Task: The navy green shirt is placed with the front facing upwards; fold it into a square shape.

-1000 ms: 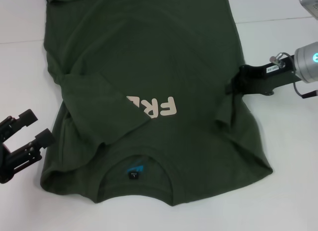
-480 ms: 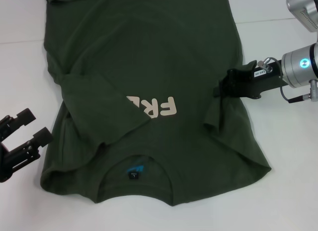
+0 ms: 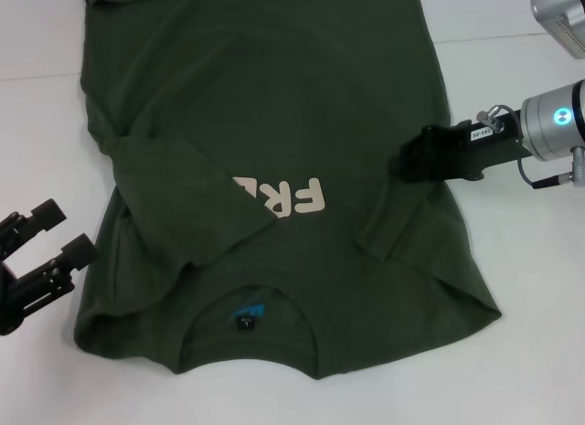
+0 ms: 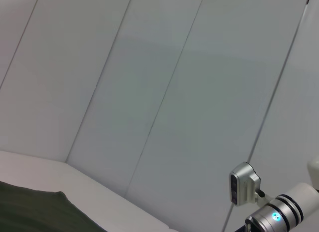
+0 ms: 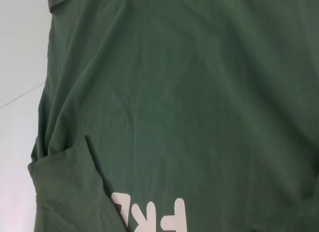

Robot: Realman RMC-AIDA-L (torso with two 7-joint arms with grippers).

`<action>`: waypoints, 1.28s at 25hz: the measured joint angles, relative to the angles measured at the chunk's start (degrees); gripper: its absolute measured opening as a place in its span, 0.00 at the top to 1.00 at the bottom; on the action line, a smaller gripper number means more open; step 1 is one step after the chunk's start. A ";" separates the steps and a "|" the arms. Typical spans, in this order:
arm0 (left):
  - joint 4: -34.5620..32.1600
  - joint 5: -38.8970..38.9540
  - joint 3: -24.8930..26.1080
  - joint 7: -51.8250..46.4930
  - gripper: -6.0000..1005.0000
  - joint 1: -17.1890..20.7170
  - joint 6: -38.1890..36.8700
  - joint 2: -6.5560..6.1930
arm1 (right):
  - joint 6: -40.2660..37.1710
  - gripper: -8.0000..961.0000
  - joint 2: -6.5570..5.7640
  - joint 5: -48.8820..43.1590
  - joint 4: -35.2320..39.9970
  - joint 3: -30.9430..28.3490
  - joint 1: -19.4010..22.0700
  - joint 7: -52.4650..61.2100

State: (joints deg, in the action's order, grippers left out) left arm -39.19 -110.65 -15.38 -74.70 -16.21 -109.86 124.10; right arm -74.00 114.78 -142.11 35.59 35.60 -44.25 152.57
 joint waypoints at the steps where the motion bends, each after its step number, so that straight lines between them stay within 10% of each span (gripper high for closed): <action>1: 0.00 0.00 0.00 0.00 0.16 0.01 0.01 0.00 | 0.07 0.86 0.00 0.00 0.00 0.00 -0.05 0.00; 7: 0.00 0.00 0.00 0.00 0.16 0.03 -0.08 0.00 | -0.97 0.72 -0.48 1.98 0.65 -0.01 -0.24 -0.60; 20: 0.08 0.00 -0.01 -0.15 0.16 -0.24 -0.04 0.00 | -14.97 0.66 -6.72 2.35 5.91 0.17 2.94 1.74; 26: 0.09 0.00 -0.10 -0.18 0.16 -0.41 -0.01 0.00 | -13.22 0.66 -6.69 -1.06 5.40 0.18 3.97 1.96; 32: 0.08 0.00 -0.03 -0.57 0.16 -0.41 -0.12 0.00 | -6.96 0.67 -4.14 -1.13 4.72 0.58 3.91 1.28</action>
State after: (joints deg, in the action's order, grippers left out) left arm -39.11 -110.65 -15.40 -75.28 -16.61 -109.99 124.10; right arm -80.96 110.64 -143.24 40.31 36.18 -40.34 153.85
